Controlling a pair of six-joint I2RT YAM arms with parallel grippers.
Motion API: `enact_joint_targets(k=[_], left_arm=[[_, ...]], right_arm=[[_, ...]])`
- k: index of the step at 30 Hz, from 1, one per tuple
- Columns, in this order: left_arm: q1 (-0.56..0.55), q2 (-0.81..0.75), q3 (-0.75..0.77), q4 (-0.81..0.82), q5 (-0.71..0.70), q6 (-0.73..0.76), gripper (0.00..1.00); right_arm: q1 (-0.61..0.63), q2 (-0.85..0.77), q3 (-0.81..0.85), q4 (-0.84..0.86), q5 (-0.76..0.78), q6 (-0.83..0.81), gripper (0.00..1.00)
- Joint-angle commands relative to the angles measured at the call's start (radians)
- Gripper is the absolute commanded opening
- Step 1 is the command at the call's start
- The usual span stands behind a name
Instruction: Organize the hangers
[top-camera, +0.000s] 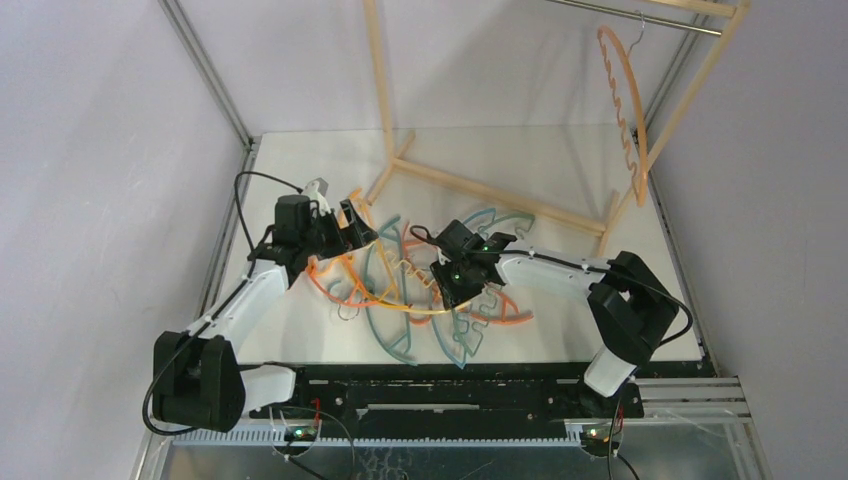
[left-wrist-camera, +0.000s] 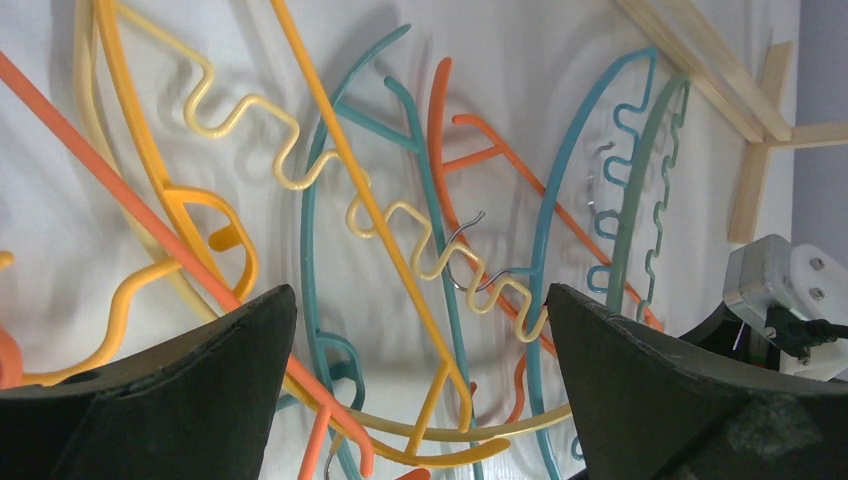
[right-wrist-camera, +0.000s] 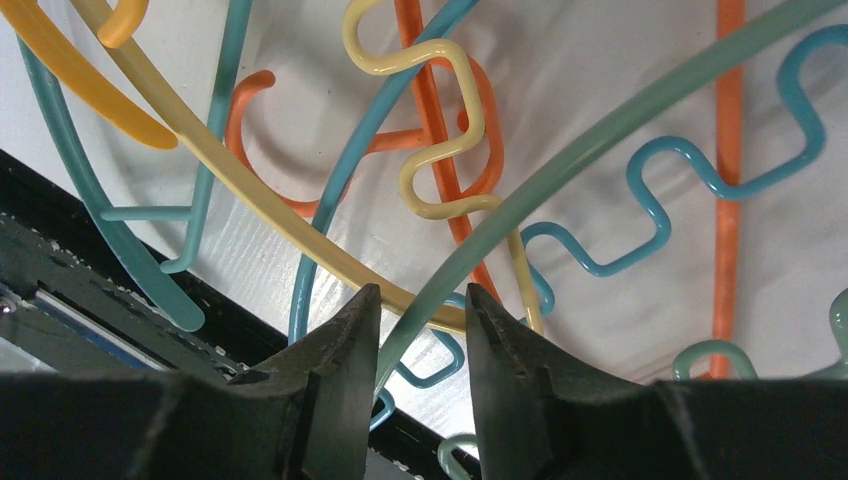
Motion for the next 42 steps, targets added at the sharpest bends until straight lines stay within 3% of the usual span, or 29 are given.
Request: enact_joint_targets(k=[1, 6, 10, 19, 24, 28, 36, 42], left_arm=[[0.006, -0.043, -0.021, -0.001, -0.010, 0.028, 1.00], [0.006, -0.047, -0.014, -0.006, -0.011, 0.030, 1.00], [0.006, -0.041, 0.003, -0.007, -0.012, 0.034, 1.00], [0.006, -0.038, 0.033, 0.015, -0.025, 0.024, 1.00], [0.006, -0.042, 0.051, 0.019, -0.033, 0.011, 1.00], [0.005, -0.042, 0.075, 0.002, -0.028, 0.014, 1.00], [0.005, -0.040, 0.096, -0.020, -0.033, 0.026, 1.00], [0.006, -0.057, 0.065, -0.023, -0.049, 0.032, 1.00]], right_arm=[[0.013, 0.015, 0.001, 0.042, -0.003, 0.029, 0.38], [0.015, -0.027, 0.001, 0.029, 0.034, 0.032, 0.11], [0.006, -0.127, 0.011, 0.007, 0.064, 0.034, 0.01], [-0.011, -0.327, 0.274, -0.178, 0.141, -0.025, 0.00], [-0.111, -0.332, 0.443, -0.151, 0.119, -0.046, 0.00], [-0.235, -0.328, 0.521, -0.008, 0.038, 0.026, 0.00], [-0.419, -0.320, 0.487, 0.409, -0.111, 0.203, 0.00], [-0.444, -0.290, 0.553, 0.508, -0.199, 0.218, 0.00]])
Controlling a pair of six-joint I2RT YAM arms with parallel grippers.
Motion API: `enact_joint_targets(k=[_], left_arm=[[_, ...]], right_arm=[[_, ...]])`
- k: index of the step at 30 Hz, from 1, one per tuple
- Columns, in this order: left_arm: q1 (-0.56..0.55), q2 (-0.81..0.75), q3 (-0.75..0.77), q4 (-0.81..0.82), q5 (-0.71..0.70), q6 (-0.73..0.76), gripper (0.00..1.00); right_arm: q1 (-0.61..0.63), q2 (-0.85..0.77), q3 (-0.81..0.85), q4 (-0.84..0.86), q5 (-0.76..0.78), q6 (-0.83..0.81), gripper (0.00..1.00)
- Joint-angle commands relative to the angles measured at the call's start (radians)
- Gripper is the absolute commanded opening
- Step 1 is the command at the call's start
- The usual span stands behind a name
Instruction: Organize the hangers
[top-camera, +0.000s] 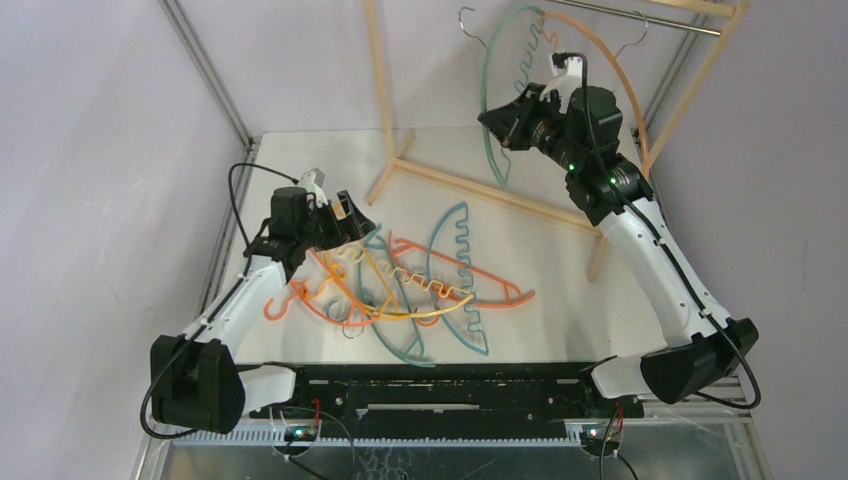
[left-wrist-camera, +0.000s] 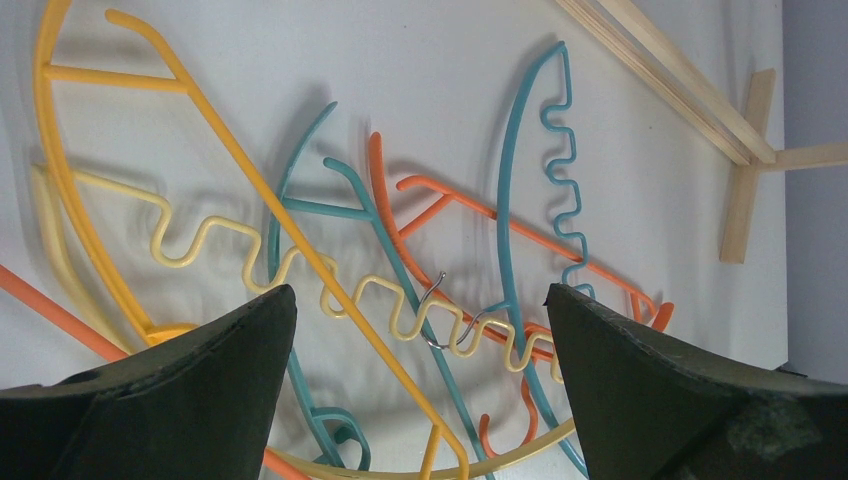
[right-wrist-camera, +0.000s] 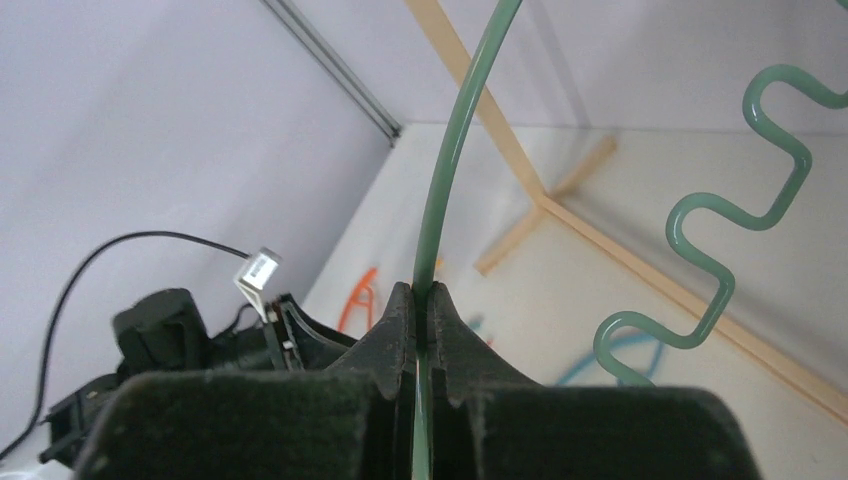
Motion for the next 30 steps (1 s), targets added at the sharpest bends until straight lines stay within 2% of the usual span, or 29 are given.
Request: enact_joint_targets(k=[1, 11, 23, 30], left_arm=[[0.005, -0.044, 0.005, 0.012, -0.022, 0.022, 1.00], [0.005, -0.019, 0.000, 0.030, -0.014, 0.016, 1.00], [0.004, -0.032, -0.016, 0.027, -0.017, 0.017, 1.00], [0.005, -0.046, -0.024, 0.019, -0.019, 0.024, 1.00]], right_arm=[[0.000, -0.004, 0.073, 0.229, -0.107, 0.031, 0.00], [0.006, 0.018, 0.079, 0.277, -0.158, 0.079, 0.00], [0.006, -0.051, -0.152, 0.272, -0.129, 0.065, 0.00], [0.003, -0.075, -0.197, 0.271, -0.143, 0.056, 0.00]])
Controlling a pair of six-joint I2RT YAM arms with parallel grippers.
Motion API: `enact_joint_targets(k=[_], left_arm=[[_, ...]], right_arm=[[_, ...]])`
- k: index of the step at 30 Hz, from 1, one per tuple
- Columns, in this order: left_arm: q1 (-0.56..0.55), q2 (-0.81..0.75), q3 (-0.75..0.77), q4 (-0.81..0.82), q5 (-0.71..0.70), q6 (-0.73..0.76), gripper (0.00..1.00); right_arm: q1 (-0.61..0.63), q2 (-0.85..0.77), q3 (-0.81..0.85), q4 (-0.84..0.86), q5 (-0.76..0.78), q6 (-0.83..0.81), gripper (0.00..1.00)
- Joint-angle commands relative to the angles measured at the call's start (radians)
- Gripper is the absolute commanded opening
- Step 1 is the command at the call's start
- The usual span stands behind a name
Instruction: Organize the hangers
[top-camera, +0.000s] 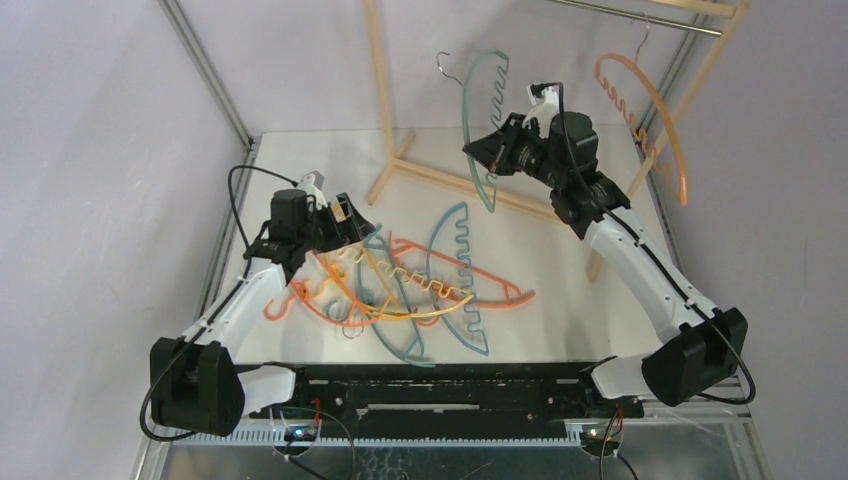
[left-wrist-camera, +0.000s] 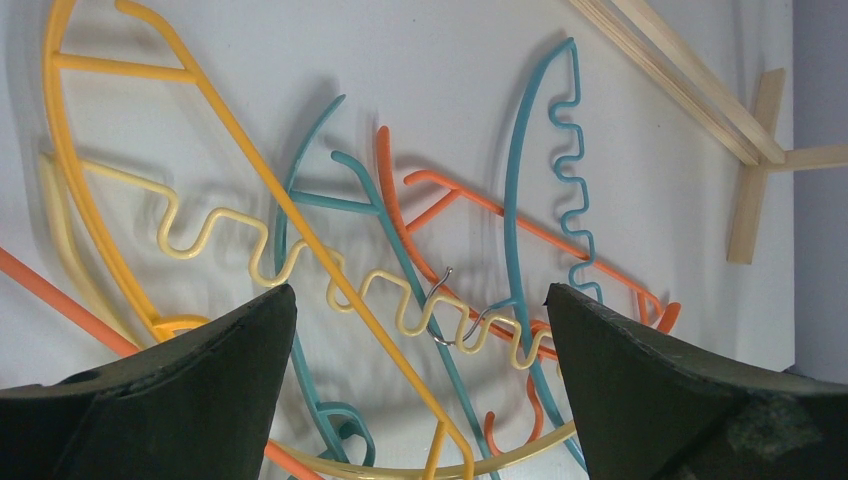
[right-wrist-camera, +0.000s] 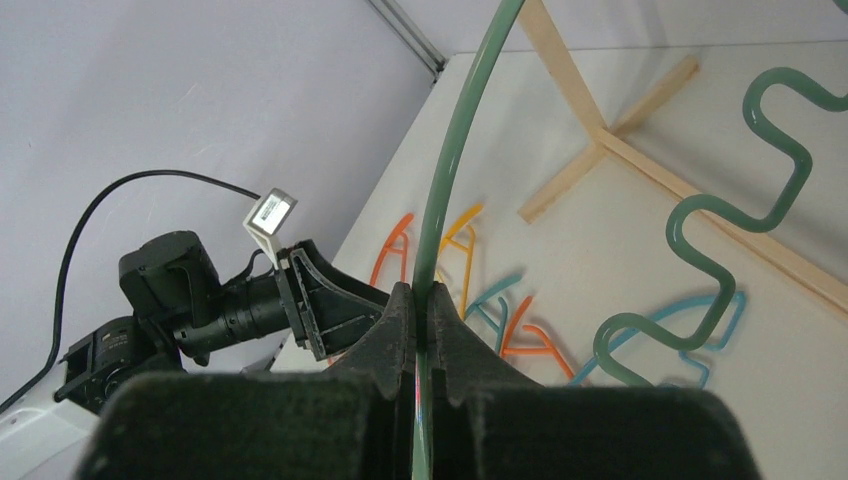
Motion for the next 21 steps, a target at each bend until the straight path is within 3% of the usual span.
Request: enact_joint_targets(k=[1, 9, 21], left_arm=[[0.004, -0.034, -0.008, 0.020, -0.008, 0.024, 1.00], [0.005, -0.016, 0.010, 0.021, -0.004, 0.024, 1.00], [0.004, -0.015, -0.014, 0.027, -0.007, 0.025, 1.00]], right_arm=[[-0.003, -0.073, 0.022, 0.105, -0.018, -0.020, 0.00], [-0.010, -0.035, 0.091, 0.144, -0.127, 0.012, 0.00], [-0.076, 0.031, 0.225, 0.221, -0.072, 0.046, 0.00]])
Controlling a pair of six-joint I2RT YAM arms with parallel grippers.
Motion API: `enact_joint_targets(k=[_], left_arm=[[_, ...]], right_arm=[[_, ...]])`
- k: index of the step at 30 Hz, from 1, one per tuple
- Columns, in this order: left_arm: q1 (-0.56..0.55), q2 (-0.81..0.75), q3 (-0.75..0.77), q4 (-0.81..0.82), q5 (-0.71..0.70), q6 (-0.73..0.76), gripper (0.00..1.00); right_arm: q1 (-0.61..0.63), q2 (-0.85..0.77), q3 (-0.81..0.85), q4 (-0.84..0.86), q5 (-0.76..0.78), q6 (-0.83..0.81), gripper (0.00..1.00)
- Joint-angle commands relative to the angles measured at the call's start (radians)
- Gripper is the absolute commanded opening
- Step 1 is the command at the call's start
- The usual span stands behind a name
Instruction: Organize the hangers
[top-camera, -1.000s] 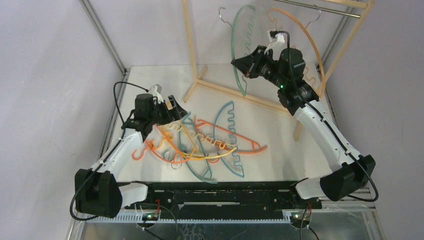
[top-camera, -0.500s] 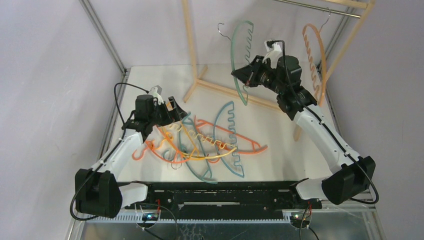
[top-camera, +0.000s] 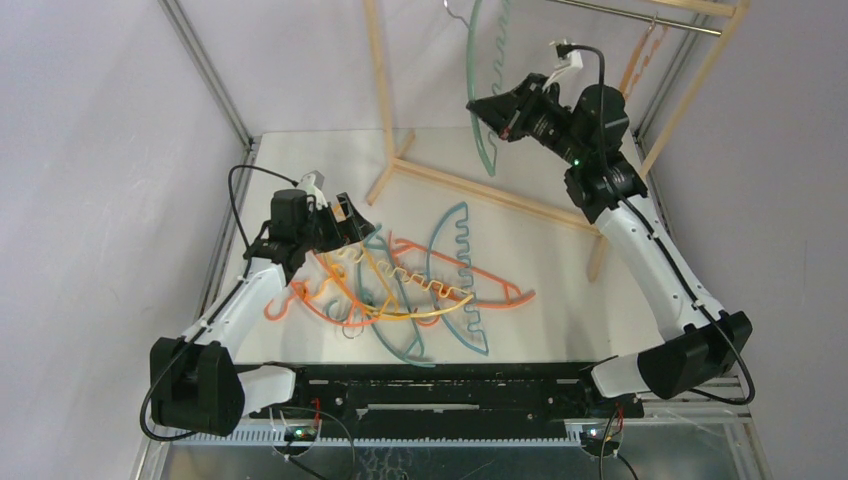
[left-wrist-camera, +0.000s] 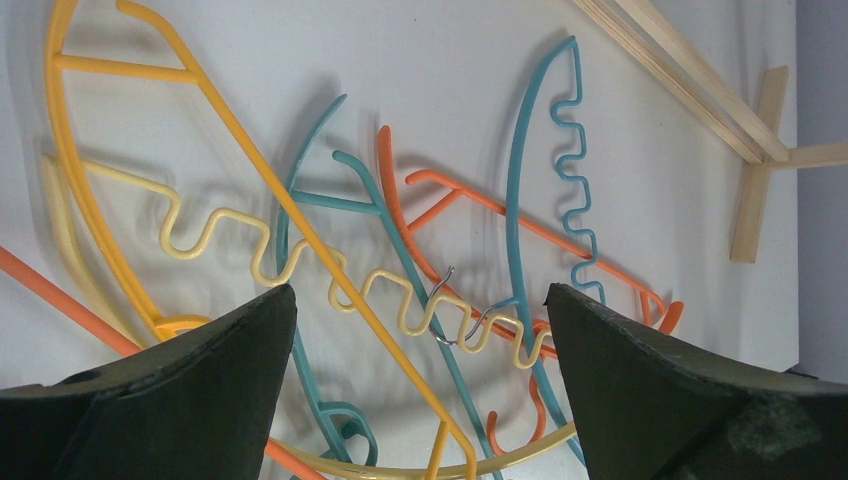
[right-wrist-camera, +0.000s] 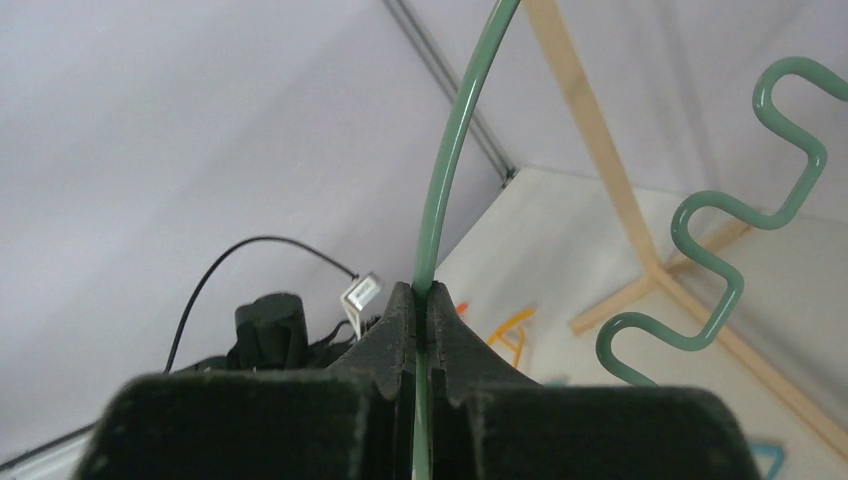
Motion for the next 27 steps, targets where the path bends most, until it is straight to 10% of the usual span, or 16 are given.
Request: enact_joint_targets(k=[1, 27], left_arm=[[0.005, -0.015, -0.015, 0.029, -0.007, 0.021, 1.00], [0.005, 0.038, 0.013, 0.052, 0.017, 0.006, 1.00]], right_arm=[[-0.033, 0.008, 0.059, 0.130, 0.052, 0.021, 0.00], [-0.141, -0.151, -0.143, 0.050, 0.283, 0.026, 0.00]])
